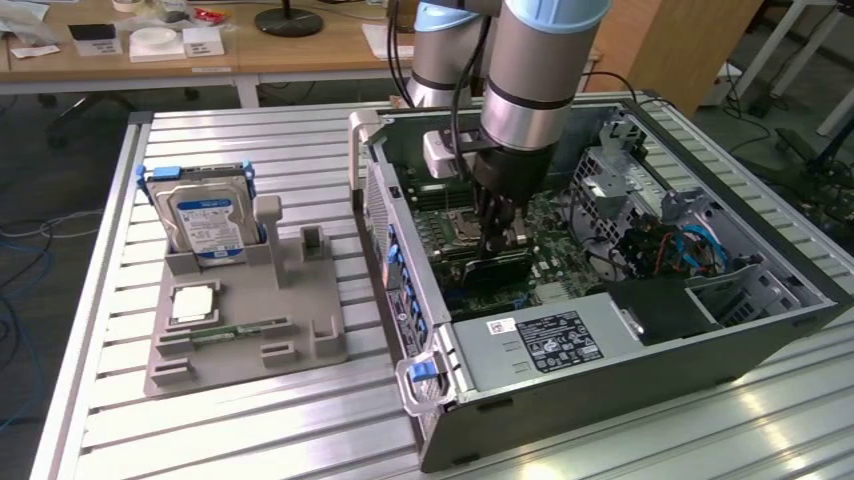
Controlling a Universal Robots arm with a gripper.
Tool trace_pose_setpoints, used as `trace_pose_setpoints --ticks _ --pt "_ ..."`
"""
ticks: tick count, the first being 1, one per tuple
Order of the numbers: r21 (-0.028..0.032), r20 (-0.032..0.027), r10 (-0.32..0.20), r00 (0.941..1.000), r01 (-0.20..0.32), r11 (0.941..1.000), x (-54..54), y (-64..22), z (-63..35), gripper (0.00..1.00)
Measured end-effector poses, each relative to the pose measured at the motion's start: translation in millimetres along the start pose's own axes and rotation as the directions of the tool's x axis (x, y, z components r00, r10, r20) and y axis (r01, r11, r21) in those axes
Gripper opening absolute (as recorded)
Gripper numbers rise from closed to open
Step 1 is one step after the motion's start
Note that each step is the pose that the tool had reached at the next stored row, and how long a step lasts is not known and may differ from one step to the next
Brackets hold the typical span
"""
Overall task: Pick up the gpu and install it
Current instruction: 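Press down on the gpu until it lock into place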
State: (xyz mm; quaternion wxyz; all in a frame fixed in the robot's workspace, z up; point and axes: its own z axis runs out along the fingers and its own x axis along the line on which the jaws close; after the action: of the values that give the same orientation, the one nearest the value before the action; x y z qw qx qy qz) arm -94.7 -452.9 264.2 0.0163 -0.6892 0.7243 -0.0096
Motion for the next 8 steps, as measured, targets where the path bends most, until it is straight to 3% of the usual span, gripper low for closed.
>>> trace_pose_setpoints --ticks 8 --pt "0.0002 0.0 0.0 1.0 0.0 1.0 0.0 0.2 1.8 0.11"
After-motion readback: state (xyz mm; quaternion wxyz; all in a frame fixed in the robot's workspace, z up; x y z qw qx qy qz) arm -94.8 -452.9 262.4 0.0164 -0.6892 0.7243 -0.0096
